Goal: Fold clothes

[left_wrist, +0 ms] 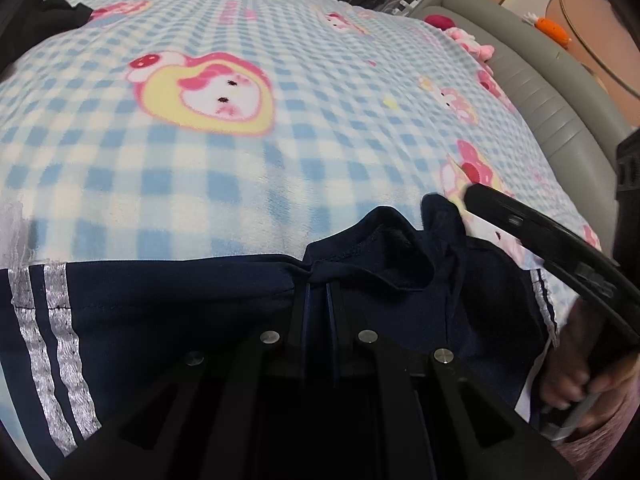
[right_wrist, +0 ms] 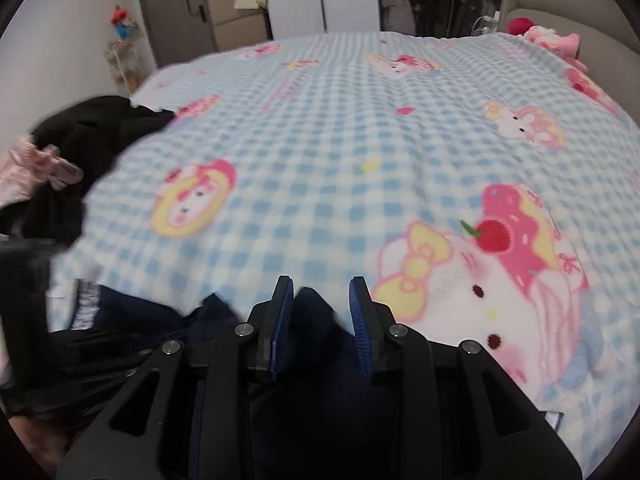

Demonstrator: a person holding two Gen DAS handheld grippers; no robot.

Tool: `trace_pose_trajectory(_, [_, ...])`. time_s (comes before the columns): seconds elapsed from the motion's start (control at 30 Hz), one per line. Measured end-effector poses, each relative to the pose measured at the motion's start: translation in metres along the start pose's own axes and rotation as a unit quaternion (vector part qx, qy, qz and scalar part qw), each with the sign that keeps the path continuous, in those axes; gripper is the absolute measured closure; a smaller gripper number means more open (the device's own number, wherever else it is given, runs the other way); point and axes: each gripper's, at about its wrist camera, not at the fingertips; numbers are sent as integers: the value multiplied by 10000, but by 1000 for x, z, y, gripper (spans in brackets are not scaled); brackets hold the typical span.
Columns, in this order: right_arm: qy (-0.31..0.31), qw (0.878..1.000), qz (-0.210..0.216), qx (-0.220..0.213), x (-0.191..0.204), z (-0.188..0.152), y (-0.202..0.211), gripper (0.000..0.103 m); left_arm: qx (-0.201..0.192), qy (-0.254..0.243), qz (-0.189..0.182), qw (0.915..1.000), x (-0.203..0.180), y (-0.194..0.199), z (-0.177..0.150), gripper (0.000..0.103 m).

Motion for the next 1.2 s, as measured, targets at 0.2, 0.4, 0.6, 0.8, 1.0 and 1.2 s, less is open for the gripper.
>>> trace_pose_trajectory(0.2, [703, 9927, 811, 557, 36, -16, 4, 74, 7, 4, -9, 10000, 0, -1, 0, 93])
trace_pose_trajectory(0.4, [467, 9944, 713, 622, 33, -17, -44, 74, 16, -138, 80, 9999, -5, -2, 0, 93])
trace_pose_trajectory(0.6, [-403, 9982, 446, 73, -5, -9, -32, 74, 14, 43, -53, 10000, 0, -1, 1, 93])
trace_pose_trajectory(0.8, [-838, 9944, 552, -331, -41, 0, 39, 62, -352, -12, -95, 9993, -15, 30, 19, 89])
trace_pose_trajectory(1.0, [-914, 9957, 19, -146, -81, -12, 70, 56, -209, -942, -402, 9945, -67, 37, 30, 89])
trace_pose_trajectory(1.2, [-1230, 9910, -375, 385, -119, -44, 60, 56, 178, -1570, -312, 9869, -109, 5, 36, 88])
Point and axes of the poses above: each gripper's, at about its wrist camera, not at the fingertips, and y roughly against the way its jaws point, x to its left, z to its top, and after that the axes turned 15 degrees about -x, right-handed
